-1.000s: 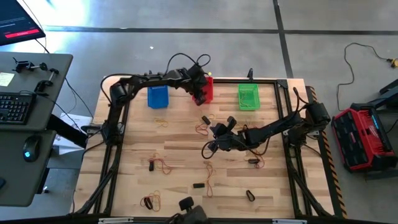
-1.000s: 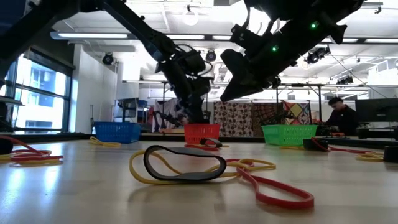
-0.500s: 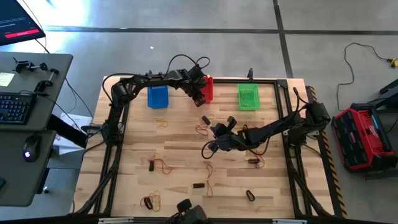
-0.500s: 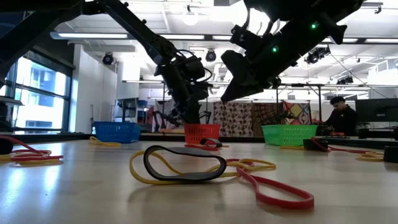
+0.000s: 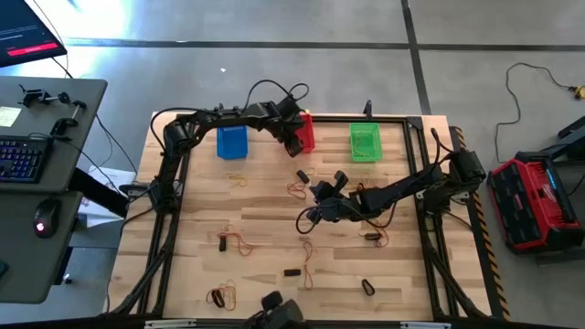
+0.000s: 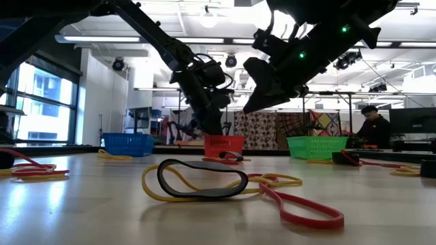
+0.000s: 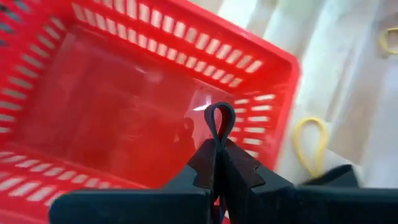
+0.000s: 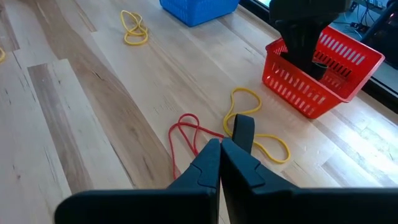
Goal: Sort rubber bands into baskets
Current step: Put the black rubber band into the red bin
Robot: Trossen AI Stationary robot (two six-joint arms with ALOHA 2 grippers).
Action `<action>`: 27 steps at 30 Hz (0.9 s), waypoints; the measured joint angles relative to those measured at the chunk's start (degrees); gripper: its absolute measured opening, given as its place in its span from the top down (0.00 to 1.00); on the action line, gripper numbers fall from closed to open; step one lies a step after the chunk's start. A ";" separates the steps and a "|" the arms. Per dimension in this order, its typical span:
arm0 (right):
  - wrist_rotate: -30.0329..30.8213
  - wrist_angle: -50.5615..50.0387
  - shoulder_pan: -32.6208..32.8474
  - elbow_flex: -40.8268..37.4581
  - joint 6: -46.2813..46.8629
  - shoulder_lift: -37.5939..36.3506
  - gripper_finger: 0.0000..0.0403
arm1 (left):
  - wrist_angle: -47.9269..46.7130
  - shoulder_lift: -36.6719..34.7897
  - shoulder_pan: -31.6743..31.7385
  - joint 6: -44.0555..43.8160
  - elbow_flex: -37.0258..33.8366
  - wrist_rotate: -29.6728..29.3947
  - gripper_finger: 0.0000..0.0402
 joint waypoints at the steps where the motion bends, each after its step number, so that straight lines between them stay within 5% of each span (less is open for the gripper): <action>1: 0.00 0.00 0.00 0.00 0.00 0.00 1.00 | 0.13 0.00 0.08 0.50 0.00 -1.43 0.99; 14: -0.26 0.02 0.00 0.00 0.00 0.02 1.00 | -3.14 0.00 0.57 5.66 4.07 -4.58 0.92; 27: -0.37 0.07 -0.03 0.00 0.13 0.04 1.00 | -16.73 -0.09 6.29 18.77 16.52 -3.87 0.99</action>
